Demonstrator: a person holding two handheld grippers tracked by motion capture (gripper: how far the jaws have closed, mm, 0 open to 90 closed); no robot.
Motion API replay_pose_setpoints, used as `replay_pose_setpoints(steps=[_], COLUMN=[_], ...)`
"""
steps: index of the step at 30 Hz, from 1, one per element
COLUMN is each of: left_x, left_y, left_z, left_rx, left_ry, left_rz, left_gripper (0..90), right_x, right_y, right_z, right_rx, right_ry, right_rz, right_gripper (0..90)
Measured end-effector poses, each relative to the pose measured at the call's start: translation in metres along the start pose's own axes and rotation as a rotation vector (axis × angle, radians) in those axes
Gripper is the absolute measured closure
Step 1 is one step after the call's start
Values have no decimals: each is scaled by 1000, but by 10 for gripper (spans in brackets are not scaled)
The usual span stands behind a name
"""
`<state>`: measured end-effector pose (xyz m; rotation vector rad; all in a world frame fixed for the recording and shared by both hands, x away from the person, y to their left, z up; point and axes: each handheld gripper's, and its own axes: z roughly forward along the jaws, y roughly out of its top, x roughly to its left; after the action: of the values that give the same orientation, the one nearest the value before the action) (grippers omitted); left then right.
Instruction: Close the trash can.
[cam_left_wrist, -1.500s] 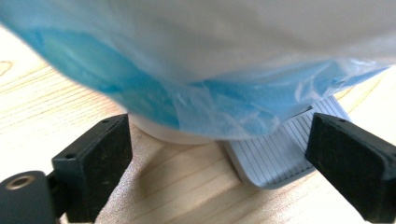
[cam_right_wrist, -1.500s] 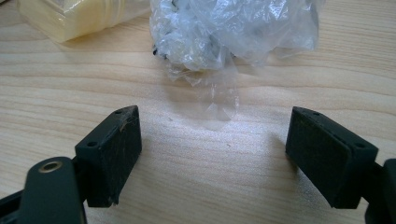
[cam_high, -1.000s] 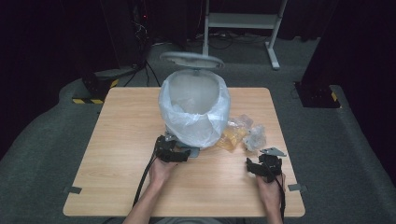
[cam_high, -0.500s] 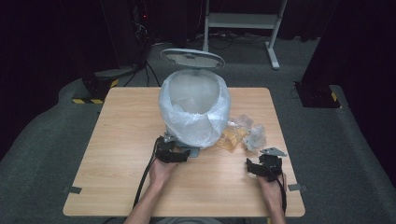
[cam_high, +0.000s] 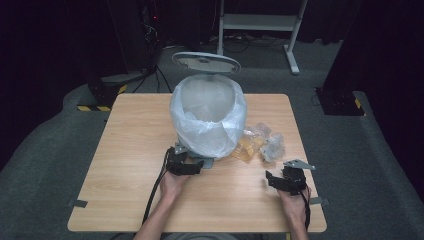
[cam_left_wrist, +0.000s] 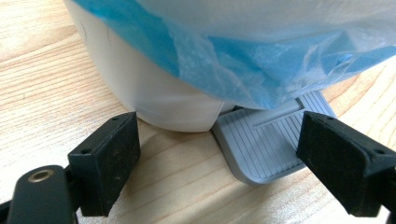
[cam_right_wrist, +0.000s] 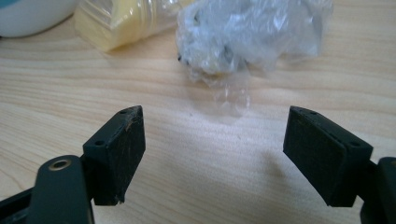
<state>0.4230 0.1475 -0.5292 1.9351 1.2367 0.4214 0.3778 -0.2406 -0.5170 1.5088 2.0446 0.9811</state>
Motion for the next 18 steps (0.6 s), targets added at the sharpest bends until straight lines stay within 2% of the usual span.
replay_pose_setpoints(steps=[10,15,18], left_x=[0,0,-1], left_y=[0,0,-1], left_z=[0,0,-1], left_rx=[0,-2,-4], left_ry=[0,2,0], left_rz=[-2,-3,-5], left_gripper=[139,144,157], right_x=[2,2,0], right_y=[14,21,25], right_z=[-5,-4,-3], right_rx=[-31,-30,-32], right_ry=[21,5,-19], right_rz=[-2,1,2], right_gripper=[215,217,219])
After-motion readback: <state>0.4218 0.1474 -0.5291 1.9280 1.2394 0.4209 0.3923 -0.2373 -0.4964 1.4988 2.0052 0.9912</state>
